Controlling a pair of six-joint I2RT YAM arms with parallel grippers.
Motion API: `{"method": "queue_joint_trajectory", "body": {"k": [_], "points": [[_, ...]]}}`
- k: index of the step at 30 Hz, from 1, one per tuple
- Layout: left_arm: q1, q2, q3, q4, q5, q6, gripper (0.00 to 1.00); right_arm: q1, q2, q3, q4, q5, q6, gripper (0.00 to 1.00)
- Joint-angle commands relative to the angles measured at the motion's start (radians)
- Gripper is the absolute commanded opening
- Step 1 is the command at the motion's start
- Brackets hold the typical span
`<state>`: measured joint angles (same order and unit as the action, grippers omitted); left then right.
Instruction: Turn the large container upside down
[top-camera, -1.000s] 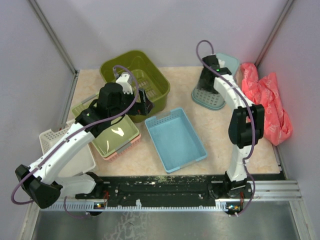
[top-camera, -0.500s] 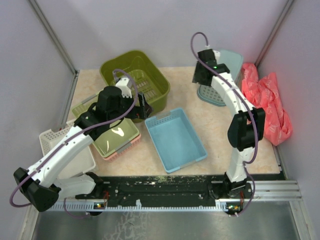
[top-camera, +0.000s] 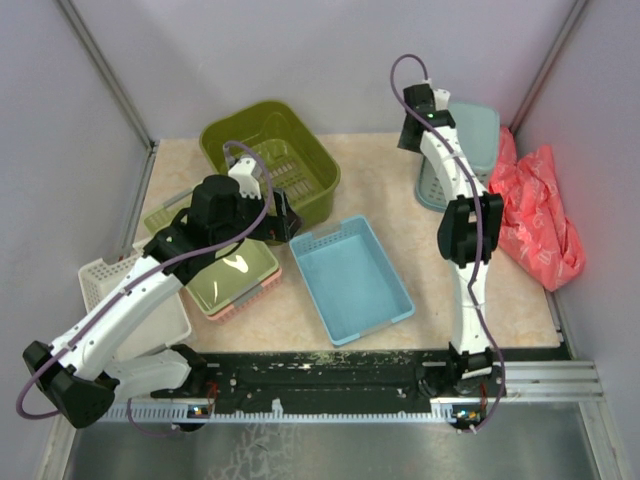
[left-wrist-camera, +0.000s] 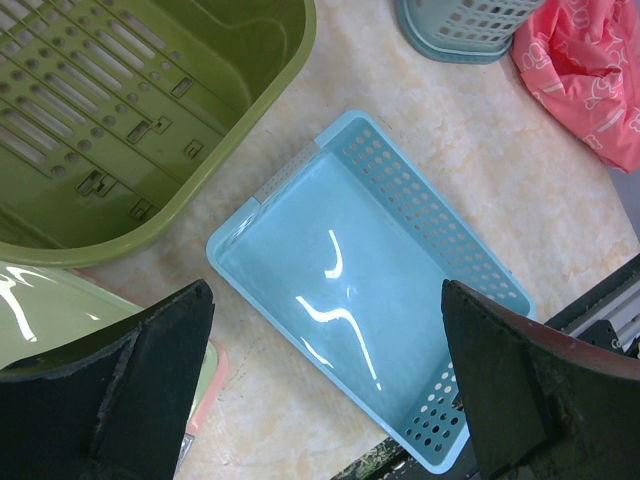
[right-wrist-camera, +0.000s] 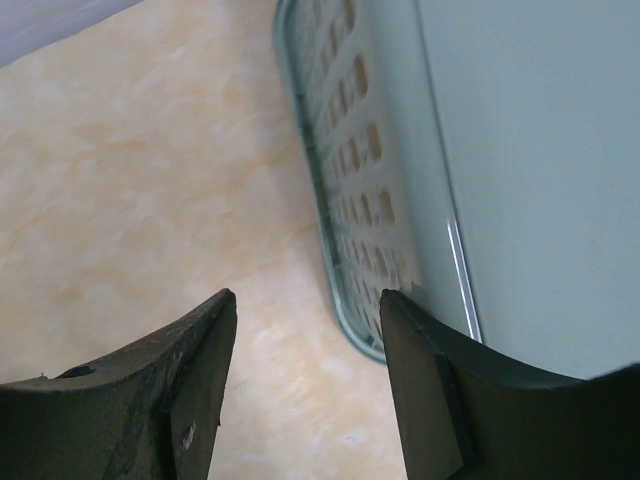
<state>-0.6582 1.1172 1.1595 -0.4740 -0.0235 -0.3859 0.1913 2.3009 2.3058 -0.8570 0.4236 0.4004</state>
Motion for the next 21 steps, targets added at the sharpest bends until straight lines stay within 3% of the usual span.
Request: {"method": "queue_joint_trajectory", "body": {"k": [1, 3, 6, 12, 16, 21], "points": [[0.0, -0.009, 0.006, -0.003, 0.019, 0.012, 1.0, -0.025, -0.073, 0.007, 0.027, 0.175, -0.064, 0.6], [0.0, 0.0, 0.007, 0.008, 0.034, 0.014, 1.0, -0.029, -0.065, 0.039, -0.006, 0.213, -0.069, 0.61], [0.0, 0.018, 0.011, 0.023, 0.052, 0.022, 1.0, -0.02, -0.08, 0.075, -0.033, 0.118, -0.079, 0.61], [0.0, 0.054, 0.039, 0.032, 0.051, 0.054, 1.0, 0.072, -0.266, -0.039, -0.002, -0.02, -0.108, 0.66], [0.0, 0.069, 0.09, 0.021, 0.017, 0.086, 1.0, 0.121, -0.412, -0.177, -0.021, -0.145, -0.084, 0.72], [0.0, 0.057, 0.12, 0.005, -0.049, 0.109, 1.0, 0.191, -0.631, -0.519, -0.013, -0.309, -0.065, 0.7]]}}
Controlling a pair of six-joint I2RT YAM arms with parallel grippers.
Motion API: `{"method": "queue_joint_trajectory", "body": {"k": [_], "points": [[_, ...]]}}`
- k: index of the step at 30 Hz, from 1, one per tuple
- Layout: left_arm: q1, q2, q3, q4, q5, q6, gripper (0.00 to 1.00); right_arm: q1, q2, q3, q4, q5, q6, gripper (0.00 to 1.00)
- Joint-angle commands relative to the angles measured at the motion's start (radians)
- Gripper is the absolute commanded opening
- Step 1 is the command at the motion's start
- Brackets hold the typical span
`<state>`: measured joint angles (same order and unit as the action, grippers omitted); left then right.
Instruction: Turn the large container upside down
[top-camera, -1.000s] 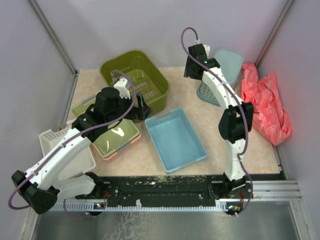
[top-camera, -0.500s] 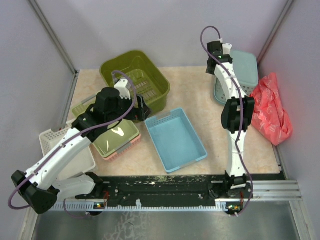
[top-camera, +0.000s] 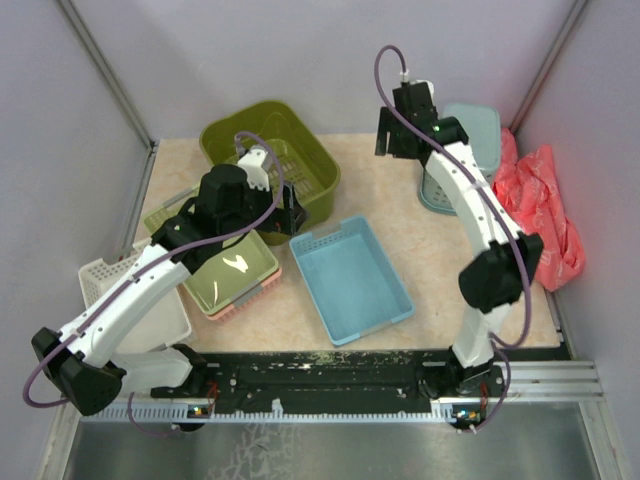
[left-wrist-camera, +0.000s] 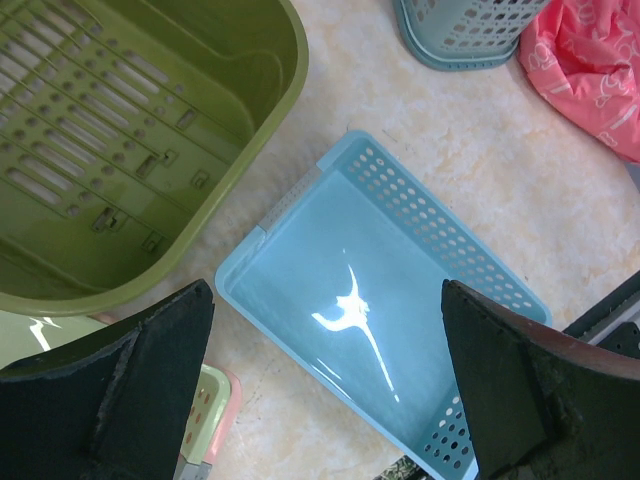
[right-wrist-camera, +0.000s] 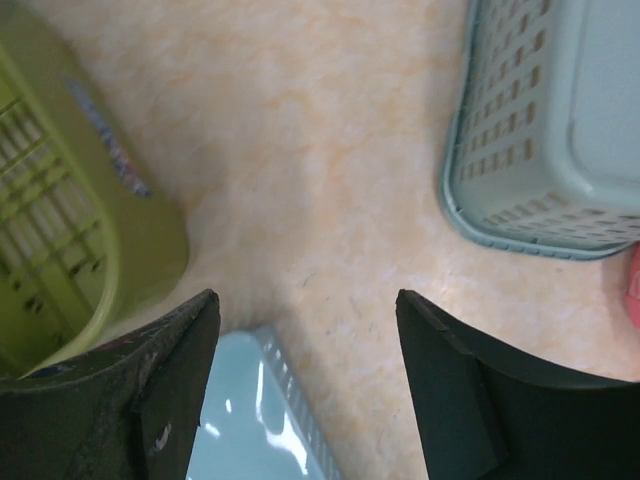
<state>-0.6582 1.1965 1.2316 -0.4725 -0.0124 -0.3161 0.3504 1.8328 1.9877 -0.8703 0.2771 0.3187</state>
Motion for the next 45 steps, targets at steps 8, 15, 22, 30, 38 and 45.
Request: {"method": "queue_joint_trajectory", "body": {"k": [8, 15, 22, 30, 38, 45], "points": [[0.002, -0.087, 0.041, -0.045, -0.219, 0.0, 1.0, 0.084, -0.559, -0.821, 0.151, -0.339, 0.073, 0.62], [0.002, -0.026, 0.043, -0.011, -0.116, -0.059, 1.0, 0.091, -0.462, -0.909, 0.108, -0.258, 0.054, 0.52], [0.001, 0.018, 0.046, 0.028, -0.049, -0.088, 1.0, 0.058, -0.387, -0.92, 0.074, -0.103, -0.018, 0.53], [0.0, 0.0, 0.038, 0.02, -0.061, -0.107, 1.0, 0.009, -0.419, -0.895, 0.044, -0.048, 0.046, 0.54], [0.0, -0.022, 0.025, 0.006, -0.07, -0.119, 1.0, 0.104, -0.463, -0.892, 0.084, -0.059, 0.054, 0.56], [-0.008, -0.007, -0.011, -0.003, -0.027, -0.19, 1.0, -0.07, -0.399, -0.908, -0.047, 0.129, 0.173, 0.57]]}}
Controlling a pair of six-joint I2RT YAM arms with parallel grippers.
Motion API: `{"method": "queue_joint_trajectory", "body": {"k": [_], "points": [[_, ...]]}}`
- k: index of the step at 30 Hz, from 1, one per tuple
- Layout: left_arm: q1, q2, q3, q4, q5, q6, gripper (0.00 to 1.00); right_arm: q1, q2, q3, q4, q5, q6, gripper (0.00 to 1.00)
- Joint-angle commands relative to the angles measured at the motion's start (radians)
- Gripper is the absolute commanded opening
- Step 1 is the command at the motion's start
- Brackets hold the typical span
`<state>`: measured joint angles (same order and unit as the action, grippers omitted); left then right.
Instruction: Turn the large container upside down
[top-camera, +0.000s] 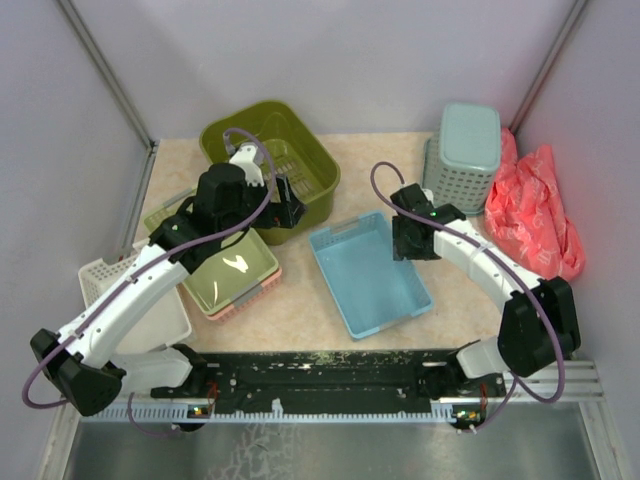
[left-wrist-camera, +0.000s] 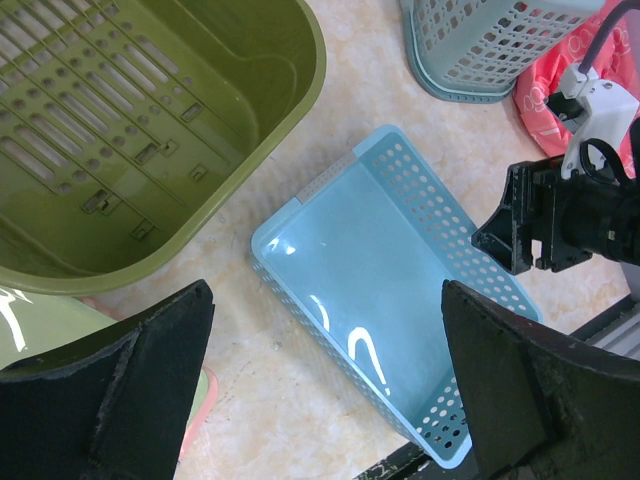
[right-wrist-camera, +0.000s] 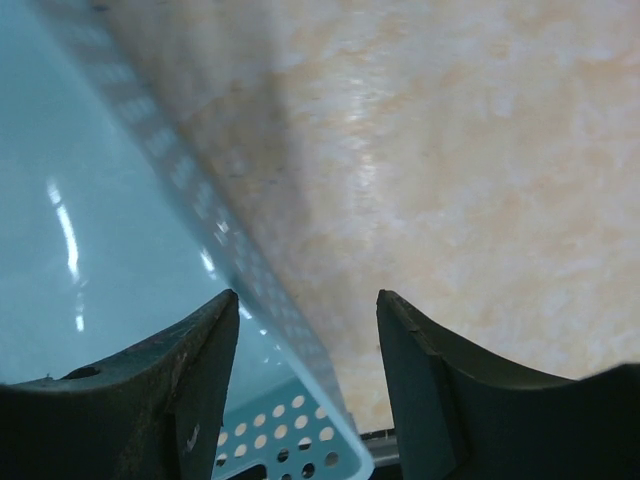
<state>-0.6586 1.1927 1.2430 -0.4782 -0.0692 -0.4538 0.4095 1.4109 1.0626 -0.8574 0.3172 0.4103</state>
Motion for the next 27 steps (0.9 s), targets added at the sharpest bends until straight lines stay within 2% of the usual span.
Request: {"method": "queue_joint_trajectory", "body": {"k": [1, 5, 9, 13, 17, 20, 24, 27], "points": [[-0.013, -0.002, -0.024, -0.002, 0.027, -0.061, 1.0, -0.161, 0.015, 0.0, -0.038, 0.064, 0.075, 0.57], [-0.033, -0.03, -0.018, -0.038, 0.04, -0.073, 1.0, -0.141, -0.043, 0.015, -0.008, -0.003, 0.072, 0.56], [-0.035, -0.096, -0.04, -0.094, 0.045, -0.022, 1.0, 0.056, -0.167, 0.057, 0.025, -0.019, 0.091, 0.58], [-0.034, -0.183, -0.054, -0.175, 0.055, -0.011, 1.0, 0.199, -0.228, 0.042, 0.063, -0.114, 0.164, 0.67], [-0.034, -0.315, -0.095, -0.248, 0.071, -0.04, 1.0, 0.321, -0.199, 0.029, 0.076, -0.129, 0.204, 0.63], [-0.033, -0.383, -0.125, -0.289, 0.076, -0.084, 1.0, 0.412, -0.129, 0.037, 0.086, -0.102, 0.204, 0.65], [-0.033, -0.414, -0.144, -0.335, 0.094, -0.117, 1.0, 0.43, -0.02, 0.007, 0.123, -0.056, 0.223, 0.66], [-0.034, -0.412, -0.133, -0.357, 0.116, -0.126, 1.0, 0.431, 0.023, -0.014, 0.155, -0.035, 0.228, 0.61]]}}
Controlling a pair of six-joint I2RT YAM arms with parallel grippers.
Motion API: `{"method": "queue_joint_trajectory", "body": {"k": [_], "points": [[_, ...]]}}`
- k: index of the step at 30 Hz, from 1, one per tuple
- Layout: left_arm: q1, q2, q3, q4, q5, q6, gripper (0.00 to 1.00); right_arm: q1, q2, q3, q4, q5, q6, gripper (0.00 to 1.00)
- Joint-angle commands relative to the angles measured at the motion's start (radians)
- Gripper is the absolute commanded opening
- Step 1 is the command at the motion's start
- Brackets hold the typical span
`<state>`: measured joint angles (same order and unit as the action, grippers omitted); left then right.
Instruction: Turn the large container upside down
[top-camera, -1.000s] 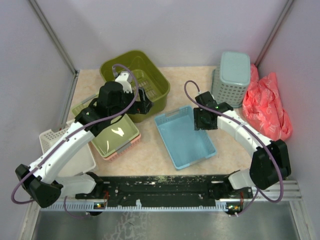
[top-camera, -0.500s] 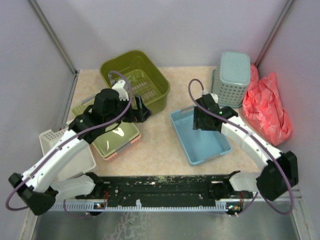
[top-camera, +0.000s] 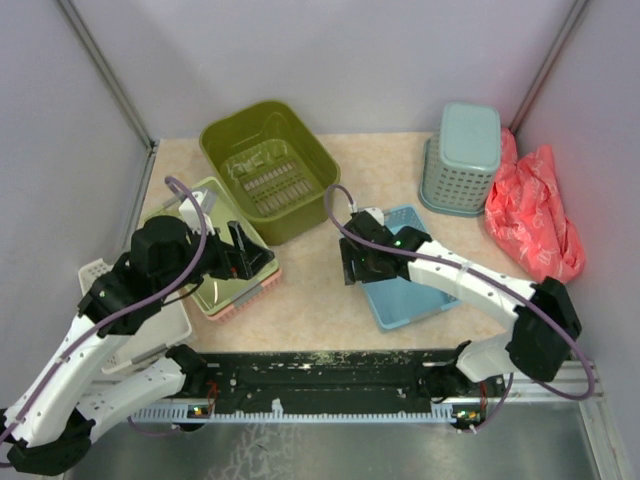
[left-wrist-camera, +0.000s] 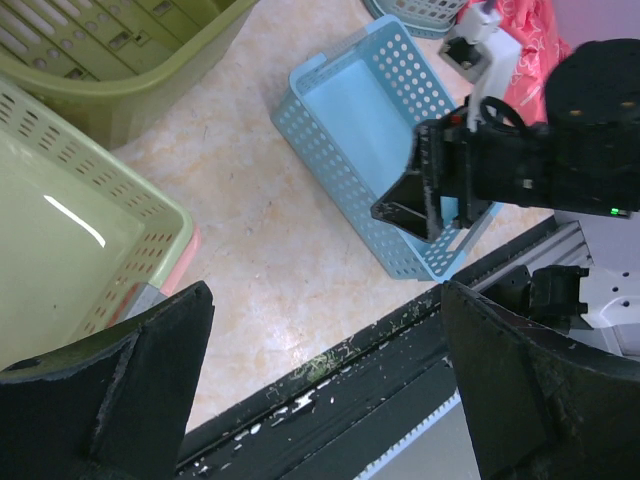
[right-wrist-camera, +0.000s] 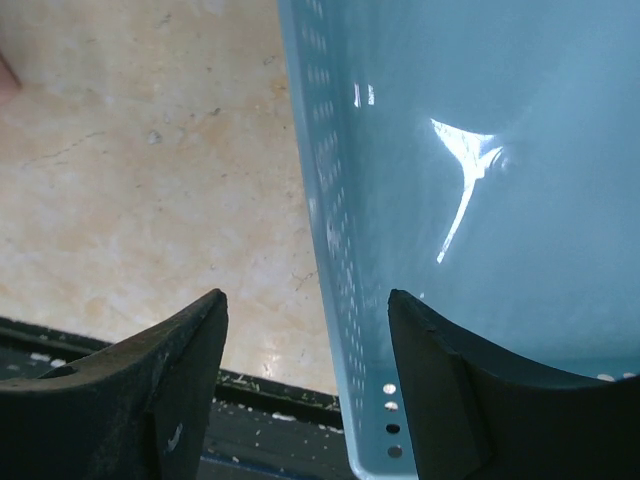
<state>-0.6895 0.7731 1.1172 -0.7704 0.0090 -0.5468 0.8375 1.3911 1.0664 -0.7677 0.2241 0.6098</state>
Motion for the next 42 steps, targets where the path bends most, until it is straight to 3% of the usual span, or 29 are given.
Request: {"method": "queue_joint_trajectory", "body": {"k": [1, 4, 8, 9, 13, 17, 22, 25, 29, 33, 36, 42], "points": [[-0.003, 0.007, -0.008, -0.065, 0.04, -0.033, 1.0, 0.002, 0.05, -0.021, 0.076, 0.056, 0.028, 0.55], [-0.004, 0.0, -0.013, -0.056, 0.036, -0.042, 1.0, 0.002, 0.051, -0.012, 0.082, 0.029, 0.023, 0.27], [-0.002, -0.009, -0.035, -0.027, 0.037, -0.057, 1.0, 0.002, 0.011, 0.014, 0.081, -0.028, 0.0, 0.02], [-0.003, -0.01, -0.04, -0.021, 0.038, -0.06, 1.0, 0.002, -0.004, 0.032, 0.06, -0.042, -0.001, 0.0], [-0.003, -0.005, -0.035, 0.003, 0.042, -0.057, 1.0, 0.002, -0.099, 0.116, 0.032, -0.135, 0.006, 0.0], [-0.002, 0.021, -0.001, 0.028, 0.041, -0.051, 1.0, -0.037, -0.213, 0.134, 0.136, -0.319, 0.087, 0.0], [-0.002, 0.054, 0.054, 0.036, 0.055, -0.055, 1.0, -0.057, -0.31, -0.034, 0.536, -0.572, 0.366, 0.0], [-0.002, 0.068, 0.069, 0.047, 0.077, -0.056, 1.0, -0.058, -0.34, -0.163, 0.804, -0.638, 0.528, 0.0], [-0.002, 0.095, 0.065, 0.072, 0.12, -0.053, 1.0, -0.097, -0.357, -0.293, 0.961, -0.672, 0.616, 0.0], [-0.002, 0.126, 0.052, 0.111, 0.159, -0.043, 1.0, -0.221, -0.394, -0.476, 1.166, -0.77, 0.769, 0.0], [-0.002, 0.146, 0.06, 0.121, 0.178, -0.036, 1.0, -0.321, -0.445, -0.558, 1.146, -0.857, 0.799, 0.0], [-0.002, 0.187, 0.059, 0.165, 0.221, -0.02, 1.0, -0.542, -0.571, -0.618, 0.858, -0.987, 0.685, 0.0]]}}
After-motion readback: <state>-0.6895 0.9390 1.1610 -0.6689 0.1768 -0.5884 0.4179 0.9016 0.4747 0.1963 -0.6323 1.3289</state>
